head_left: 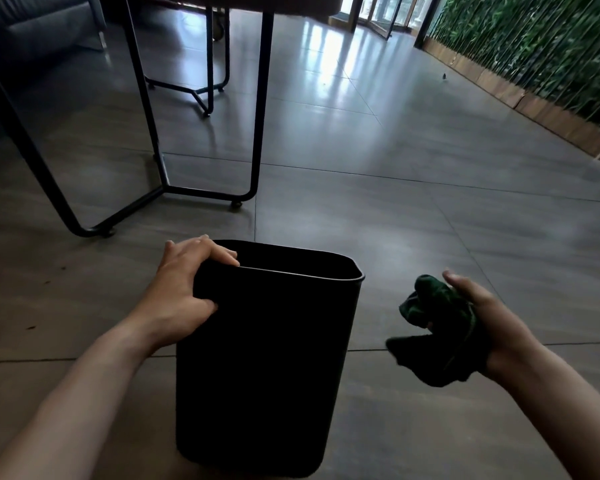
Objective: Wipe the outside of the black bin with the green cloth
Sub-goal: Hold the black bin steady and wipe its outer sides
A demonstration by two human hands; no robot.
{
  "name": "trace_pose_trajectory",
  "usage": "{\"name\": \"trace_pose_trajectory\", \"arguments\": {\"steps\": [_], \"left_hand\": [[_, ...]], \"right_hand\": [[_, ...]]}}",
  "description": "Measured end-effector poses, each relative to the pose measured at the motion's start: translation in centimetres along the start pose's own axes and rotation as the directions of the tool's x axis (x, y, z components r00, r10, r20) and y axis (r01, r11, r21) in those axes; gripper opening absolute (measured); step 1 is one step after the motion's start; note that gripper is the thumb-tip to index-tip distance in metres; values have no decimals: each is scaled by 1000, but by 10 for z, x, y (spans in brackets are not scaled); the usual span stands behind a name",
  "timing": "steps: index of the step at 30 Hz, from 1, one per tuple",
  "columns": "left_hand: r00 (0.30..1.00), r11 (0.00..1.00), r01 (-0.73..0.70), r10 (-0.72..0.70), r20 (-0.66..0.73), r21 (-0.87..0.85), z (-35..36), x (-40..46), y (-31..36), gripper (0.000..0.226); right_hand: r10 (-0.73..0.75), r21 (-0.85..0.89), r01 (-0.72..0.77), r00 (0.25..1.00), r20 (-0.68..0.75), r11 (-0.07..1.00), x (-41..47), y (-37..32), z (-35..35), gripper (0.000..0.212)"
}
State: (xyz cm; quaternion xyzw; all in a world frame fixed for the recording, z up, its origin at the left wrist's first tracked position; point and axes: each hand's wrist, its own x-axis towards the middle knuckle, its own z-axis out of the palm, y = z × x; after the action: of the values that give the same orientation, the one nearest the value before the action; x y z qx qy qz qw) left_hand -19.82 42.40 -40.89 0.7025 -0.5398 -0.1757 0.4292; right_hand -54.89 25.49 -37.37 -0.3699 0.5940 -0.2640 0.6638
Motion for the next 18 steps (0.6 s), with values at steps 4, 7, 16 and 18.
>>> {"name": "trace_pose_trajectory", "arguments": {"steps": [4,7,16,18], "left_hand": [[994,993,102,-105,-34,-64,-6,-3,-7,52],[989,988,141,-144,-43,-64,-9,-4,-12,45],[978,986,167,-169,-123,-27,-10,-7,-20,42],[971,987,161,-163,-175,-23,-10,-6,-19,45]], "right_hand": [[-293,-427,280,955,38,860,5,6,18,37],[-515,-769,523,803,300,367,11,5,38,49],[-432,-734,676,642,633,-71,0,3,58,12],[-404,-730,679,649,645,-77,-8,2,58,12]]}}
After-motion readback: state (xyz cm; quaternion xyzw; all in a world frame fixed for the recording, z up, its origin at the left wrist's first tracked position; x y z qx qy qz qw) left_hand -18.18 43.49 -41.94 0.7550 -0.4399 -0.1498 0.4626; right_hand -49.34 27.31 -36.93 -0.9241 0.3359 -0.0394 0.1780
